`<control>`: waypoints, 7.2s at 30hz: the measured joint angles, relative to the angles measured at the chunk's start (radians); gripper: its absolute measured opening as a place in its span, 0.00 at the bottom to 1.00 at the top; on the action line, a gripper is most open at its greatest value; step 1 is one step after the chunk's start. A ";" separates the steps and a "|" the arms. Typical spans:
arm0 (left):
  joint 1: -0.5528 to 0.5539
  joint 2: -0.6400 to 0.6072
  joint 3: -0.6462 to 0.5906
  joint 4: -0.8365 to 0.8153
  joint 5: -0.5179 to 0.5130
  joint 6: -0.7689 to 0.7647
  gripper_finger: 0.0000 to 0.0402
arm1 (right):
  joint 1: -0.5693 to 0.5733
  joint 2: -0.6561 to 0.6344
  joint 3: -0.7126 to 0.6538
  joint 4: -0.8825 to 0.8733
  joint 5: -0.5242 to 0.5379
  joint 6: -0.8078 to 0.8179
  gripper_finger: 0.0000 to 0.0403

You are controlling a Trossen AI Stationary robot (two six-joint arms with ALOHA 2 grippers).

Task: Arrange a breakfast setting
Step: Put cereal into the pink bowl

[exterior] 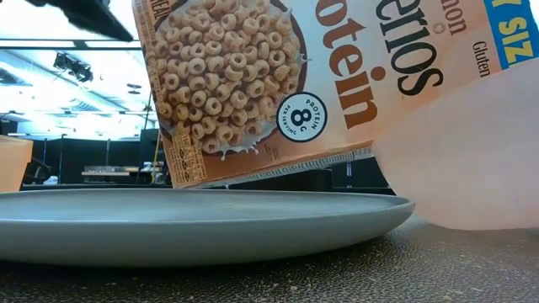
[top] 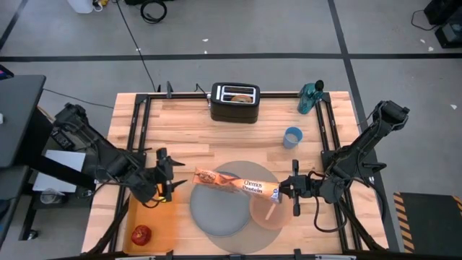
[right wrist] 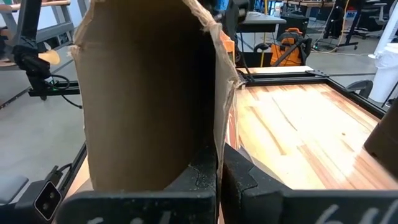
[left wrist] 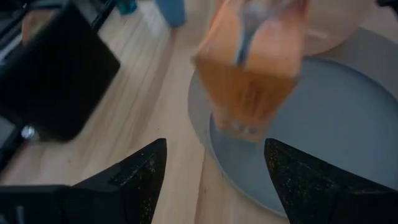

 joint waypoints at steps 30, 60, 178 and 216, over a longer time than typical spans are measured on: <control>0.132 0.051 -0.205 0.443 0.275 0.046 0.79 | 0.000 0.000 0.000 0.002 -0.012 -0.002 0.01; 0.189 0.179 -0.205 0.661 0.295 0.262 0.80 | 0.000 -0.001 0.000 0.003 -0.020 -0.003 0.02; 0.429 0.171 0.252 0.373 0.703 0.509 0.48 | 0.196 -0.157 0.001 -0.318 0.061 0.151 0.03; 0.485 0.244 0.353 0.358 0.773 0.576 0.48 | 0.209 -0.132 0.007 -0.386 -0.023 0.215 0.03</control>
